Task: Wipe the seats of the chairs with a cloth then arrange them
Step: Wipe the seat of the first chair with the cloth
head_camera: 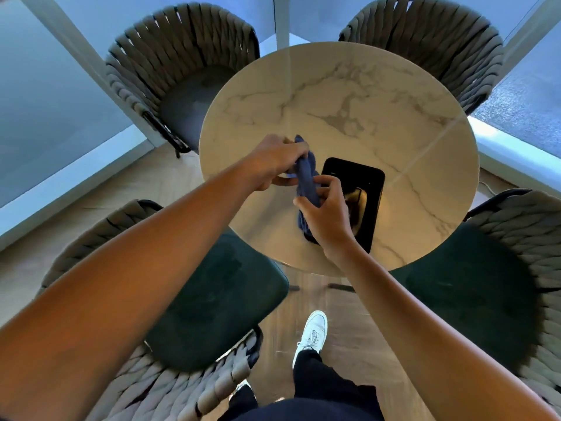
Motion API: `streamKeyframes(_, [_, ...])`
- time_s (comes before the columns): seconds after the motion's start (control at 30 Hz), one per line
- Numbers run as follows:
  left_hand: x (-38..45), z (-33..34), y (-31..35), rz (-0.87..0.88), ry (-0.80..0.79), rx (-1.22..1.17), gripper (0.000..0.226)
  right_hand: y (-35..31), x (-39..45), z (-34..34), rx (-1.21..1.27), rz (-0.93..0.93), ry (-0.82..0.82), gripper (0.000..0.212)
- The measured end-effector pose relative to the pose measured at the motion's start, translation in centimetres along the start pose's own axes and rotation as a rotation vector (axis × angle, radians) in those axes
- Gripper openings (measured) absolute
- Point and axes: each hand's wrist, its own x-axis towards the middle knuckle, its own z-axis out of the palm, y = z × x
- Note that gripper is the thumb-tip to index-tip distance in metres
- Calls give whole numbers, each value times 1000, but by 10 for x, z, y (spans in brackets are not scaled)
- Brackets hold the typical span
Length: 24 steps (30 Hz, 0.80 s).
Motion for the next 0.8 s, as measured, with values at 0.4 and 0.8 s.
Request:
streamKeyframes(0.4, [-93,-146,-160,-174,42,-219,12,51,-117,158,-15,95,-270,17])
streamKeyframes(0.8, [-120,-182,-319,168,131,-31,5,143,-142,240,382,792,-188,48])
